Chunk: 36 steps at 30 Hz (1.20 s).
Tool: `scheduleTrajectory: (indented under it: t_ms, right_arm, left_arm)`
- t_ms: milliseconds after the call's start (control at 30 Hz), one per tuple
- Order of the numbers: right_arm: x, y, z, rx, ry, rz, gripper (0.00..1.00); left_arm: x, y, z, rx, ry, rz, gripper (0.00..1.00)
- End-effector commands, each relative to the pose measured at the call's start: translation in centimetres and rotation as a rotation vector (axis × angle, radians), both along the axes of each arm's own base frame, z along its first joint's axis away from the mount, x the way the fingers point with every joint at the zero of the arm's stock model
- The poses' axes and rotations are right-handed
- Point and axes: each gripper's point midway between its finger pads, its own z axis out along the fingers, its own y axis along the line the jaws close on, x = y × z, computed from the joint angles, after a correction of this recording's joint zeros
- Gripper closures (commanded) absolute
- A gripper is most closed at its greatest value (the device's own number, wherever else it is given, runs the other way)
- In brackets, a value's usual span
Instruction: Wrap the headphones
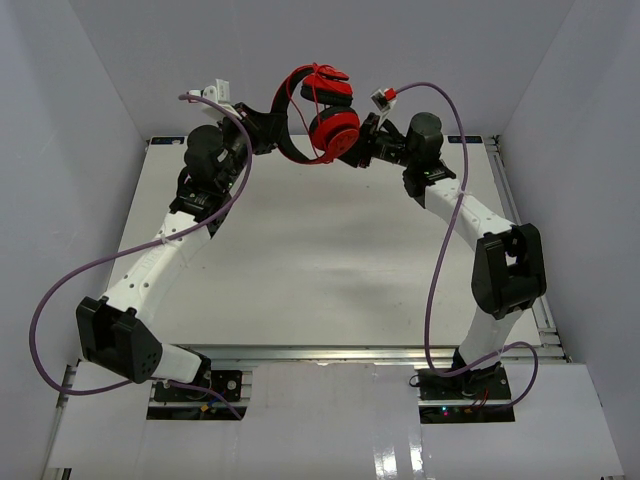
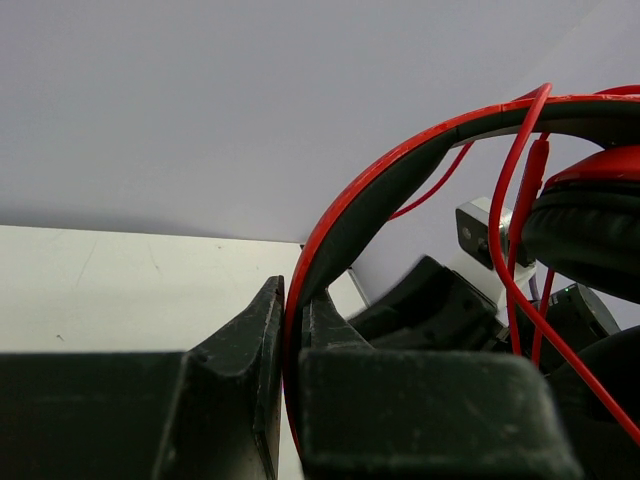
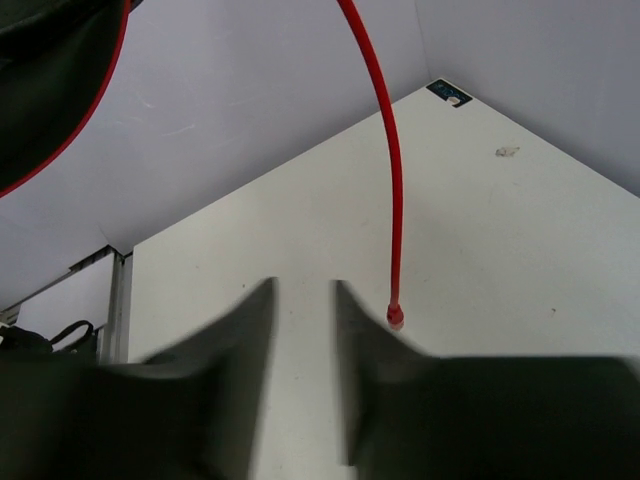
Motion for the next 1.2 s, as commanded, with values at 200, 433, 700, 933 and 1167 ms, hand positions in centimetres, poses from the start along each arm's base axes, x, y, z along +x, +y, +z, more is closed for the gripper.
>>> scheduleTrajectory:
  t_ms: [200, 433, 700, 933, 1167]
  right_arm:
    - [-0.5, -0.6, 2.8, 0.029, -0.073, -0.013, 0.92]
    - [0.0, -1.0, 1.8, -0.063, -0.070, -0.048, 0.49]
    - [-0.7, -0.7, 2.1, -0.045, -0.078, -0.019, 0.14]
    - [-0.8, 0.9, 4.4, 0.052, -0.070, 0.017, 0.22]
    - [-1.2, 2.3, 5.1, 0.092, -0.078, 0.060, 0.84]
  left_arm:
    - [-2.5, 1.2, 4.8, -0.080, -0.108, -0.007, 1.00]
    - [-2.5, 1.3, 5.1, -0.078, -0.113, -0.005, 1.00]
    - [-2.5, 1.4, 5.1, -0.080, -0.114, -0.004, 1.00]
    - [-2.6, 1.3, 5.0, -0.085, -0.111, -0.011, 1.00]
    - [-2.3, 1.2, 4.5, -0.086, -0.099, -0.014, 1.00]
